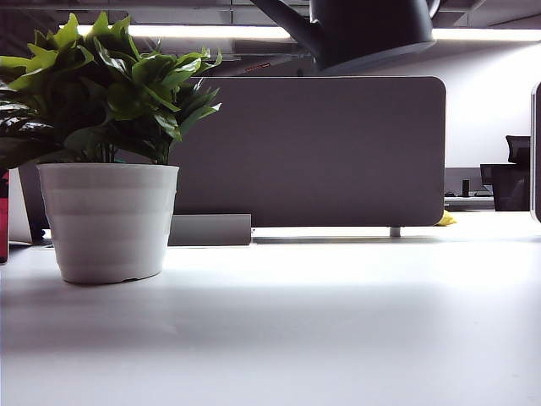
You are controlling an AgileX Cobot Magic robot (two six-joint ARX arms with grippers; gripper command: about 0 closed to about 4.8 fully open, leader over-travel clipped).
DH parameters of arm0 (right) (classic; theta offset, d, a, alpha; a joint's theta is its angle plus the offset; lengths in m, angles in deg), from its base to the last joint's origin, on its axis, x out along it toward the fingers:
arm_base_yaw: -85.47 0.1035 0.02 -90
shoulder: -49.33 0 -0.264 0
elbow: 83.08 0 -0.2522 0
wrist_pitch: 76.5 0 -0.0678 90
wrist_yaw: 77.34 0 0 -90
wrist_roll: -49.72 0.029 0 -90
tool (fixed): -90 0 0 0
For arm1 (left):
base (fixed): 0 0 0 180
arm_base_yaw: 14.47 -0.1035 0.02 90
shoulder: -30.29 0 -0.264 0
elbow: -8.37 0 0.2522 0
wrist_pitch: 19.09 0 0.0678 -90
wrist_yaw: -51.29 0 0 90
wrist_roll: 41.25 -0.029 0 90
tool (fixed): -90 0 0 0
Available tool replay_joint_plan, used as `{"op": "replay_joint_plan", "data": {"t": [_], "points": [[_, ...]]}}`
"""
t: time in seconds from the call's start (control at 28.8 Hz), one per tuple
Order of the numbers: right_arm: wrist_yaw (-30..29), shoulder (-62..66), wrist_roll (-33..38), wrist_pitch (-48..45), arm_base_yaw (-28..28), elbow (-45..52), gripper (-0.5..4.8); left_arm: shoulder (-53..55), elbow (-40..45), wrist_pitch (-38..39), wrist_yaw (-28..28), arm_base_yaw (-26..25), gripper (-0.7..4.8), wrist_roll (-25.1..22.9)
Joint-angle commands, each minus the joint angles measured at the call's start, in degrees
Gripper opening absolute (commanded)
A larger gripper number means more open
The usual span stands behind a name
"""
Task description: Pick up the watering can from the table, water the potted plant, and put the can back.
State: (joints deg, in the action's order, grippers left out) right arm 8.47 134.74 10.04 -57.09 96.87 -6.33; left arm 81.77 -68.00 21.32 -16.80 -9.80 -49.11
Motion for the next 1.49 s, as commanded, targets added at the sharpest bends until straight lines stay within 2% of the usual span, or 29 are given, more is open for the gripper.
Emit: {"op": "replay_joint_plan", "data": {"t": [0.03, 0.1, 0.21, 0.38, 0.49, 0.66, 0.76, 0.9, 1.01, 1.11, 1.29, 1.36, 1.49], "points": [[3.76, 1.9, -3.58, -0.98, 1.4, -4.63, -0.05, 0.17, -0.07, 5.6, -4.37, -0.24, -0.05, 2.23], [5.57, 3.37, -6.43, -0.96, 1.95, -6.34, -0.05, 0.2, -0.07, 7.19, -7.28, -0.13, -0.05, 1.84], [6.21, 5.38, -11.17, -1.01, 2.32, -7.89, -0.05, 0.22, -0.07, 7.54, -8.44, 0.33, -0.05, 2.45], [7.3, 7.34, -12.02, -1.57, 2.64, -8.33, -0.05, 0.04, -0.09, 10.01, -10.49, 0.72, -0.05, 4.63], [8.55, 8.37, -16.15, -2.1, 3.3, -8.37, -0.05, 0.04, -0.09, 13.14, -12.31, 2.23, -0.05, 6.36], [8.74, 8.96, -21.42, -6.05, 4.55, -8.41, -0.05, 0.04, -0.09, 14.64, -15.06, 4.79, -0.05, 4.79], [10.82, 8.96, -25.18, -8.09, 5.18, -8.5, -0.05, 0.02, -0.09, 15.91, -16.79, 5.55, -0.05, 3.34], [10.62, 8.96, -26.82, -9.66, 5.22, -8.55, -0.05, -0.04, -0.09, 16.2, -18.53, 6.4, -0.05, 2.16], [10.49, 8.96, -27.1, -10.69, 5.75, -8.59, -0.05, -0.15, -0.09, 16.59, -18.51, 6.43, -0.05, 1.66], [10.1, 8.98, -31.12, -11.65, 6.82, -8.63, -0.05, -0.55, -0.09, 16.59, -18.49, 6.43, -0.05, 1.66], [10.08, 8.98, -31.85, -14.73, 8.37, -8.74, -0.05, -0.66, -0.09, 16.79, -18.51, 6.4, -0.05, 1.66], [10.03, 9.01, -34.6, -14.82, 9.16, -8.9, -0.05, -0.66, -0.09, 17.22, -18.53, 6.4, -0.05, 1.64], [10.1, 10.91, -35.41, -14.88, 9.18, -12.28, -0.05, -0.68, -0.09, 17.49, -18.51, 6.4, -0.05, 1.64]]}}
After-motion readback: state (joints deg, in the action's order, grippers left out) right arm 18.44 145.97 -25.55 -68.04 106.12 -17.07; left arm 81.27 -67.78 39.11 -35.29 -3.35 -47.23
